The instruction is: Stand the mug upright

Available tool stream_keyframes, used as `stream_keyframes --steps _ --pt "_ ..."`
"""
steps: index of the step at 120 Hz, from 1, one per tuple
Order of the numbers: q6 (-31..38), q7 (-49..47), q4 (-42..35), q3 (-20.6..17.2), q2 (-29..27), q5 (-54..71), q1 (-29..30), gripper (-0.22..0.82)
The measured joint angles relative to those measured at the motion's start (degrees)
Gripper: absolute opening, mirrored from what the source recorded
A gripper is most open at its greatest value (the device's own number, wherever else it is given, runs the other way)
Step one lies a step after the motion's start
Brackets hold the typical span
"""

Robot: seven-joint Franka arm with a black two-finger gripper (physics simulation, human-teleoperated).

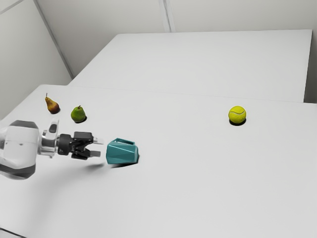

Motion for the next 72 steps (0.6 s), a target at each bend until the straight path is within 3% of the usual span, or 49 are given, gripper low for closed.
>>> stream_keyframes --steps 60,65,72 --pt "0.5 5.8 0.0 -0.6 1.2 -4.2 -6.4 0.58" --pt "0.8 6.1 0.1 -0.6 1.2 -4.4 -6.5 0.53" --pt "1.2 6.5 0.1 -0.6 1.1 -4.6 -6.6 0.38"
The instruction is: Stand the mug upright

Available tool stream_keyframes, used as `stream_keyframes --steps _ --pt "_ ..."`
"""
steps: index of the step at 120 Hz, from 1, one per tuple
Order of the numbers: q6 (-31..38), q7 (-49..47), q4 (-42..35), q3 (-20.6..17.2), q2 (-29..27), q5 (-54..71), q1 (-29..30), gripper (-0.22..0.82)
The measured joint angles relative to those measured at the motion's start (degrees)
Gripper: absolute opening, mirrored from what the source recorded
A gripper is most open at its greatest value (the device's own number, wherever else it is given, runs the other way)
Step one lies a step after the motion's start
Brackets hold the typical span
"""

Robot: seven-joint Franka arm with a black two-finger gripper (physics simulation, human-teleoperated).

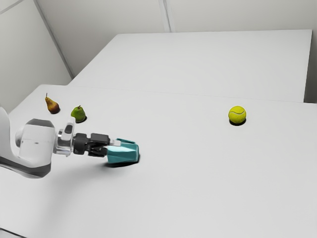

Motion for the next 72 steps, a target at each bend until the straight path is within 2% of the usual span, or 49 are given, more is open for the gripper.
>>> stream_keyframes --steps 12,26,40,72 --pt "0.4 0.2 0.0 0.0 0.0 -0.2 0.1 0.14" --pt "0.7 0.3 -0.1 0.0 0.0 -0.3 0.2 -0.02" --pt "0.9 0.3 -0.1 0.0 0.0 -0.3 0.2 -0.10" --pt "1.6 0.1 0.2 -0.3 -0.5 -0.2 0.3 -0.18"
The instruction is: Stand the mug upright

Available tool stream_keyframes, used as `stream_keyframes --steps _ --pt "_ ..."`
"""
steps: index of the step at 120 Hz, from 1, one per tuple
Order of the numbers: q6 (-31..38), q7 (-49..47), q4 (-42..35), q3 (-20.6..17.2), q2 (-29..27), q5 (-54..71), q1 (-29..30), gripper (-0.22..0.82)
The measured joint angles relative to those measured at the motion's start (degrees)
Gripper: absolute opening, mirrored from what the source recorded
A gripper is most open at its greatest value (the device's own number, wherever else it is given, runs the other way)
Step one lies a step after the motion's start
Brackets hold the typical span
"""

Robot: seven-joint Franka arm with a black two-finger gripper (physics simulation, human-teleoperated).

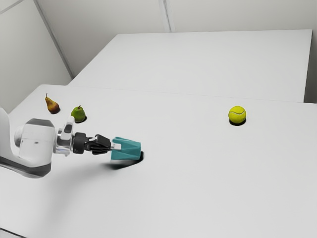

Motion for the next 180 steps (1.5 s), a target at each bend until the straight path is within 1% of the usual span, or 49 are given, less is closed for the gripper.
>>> stream_keyframes --steps 14,25,37,56,68,79,91,115,143,145,166,173,180 --pt "1.6 -0.2 2.4 -2.5 -2.0 1.8 1.7 -0.18" --pt "3.2 -0.9 6.8 -3.7 -3.4 7.5 2.0 -0.18" --pt "4.7 -3.2 12.5 -5.3 -3.8 19.8 1.7 -0.18" --pt "7.0 -10.3 21.2 -9.6 -2.7 48.9 1.0 -0.18" --pt "8.6 -16.0 23.2 -11.3 -1.0 64.2 -0.6 -0.18" --pt "10.9 -21.9 23.3 -12.1 0.4 72.1 -2.6 -0.18" --pt "14.2 -28.1 22.5 -12.4 1.5 75.0 -3.8 -0.18" --pt "19.9 -38.5 18.6 -12.4 1.7 69.6 -1.9 -0.18" --pt "23.0 -46.9 16.0 -12.4 3.4 66.6 -1.9 -0.18" --pt "23.1 -47.3 15.9 -12.4 3.5 66.6 -2.0 -0.17" --pt "23.7 -51.5 15.9 -12.4 3.5 66.2 -1.9 0.22" --pt "23.9 -52.6 16.0 -12.4 3.5 66.1 -1.9 0.31" --pt "24.0 -53.6 16.0 -12.4 3.4 66.1 -1.9 0.37"
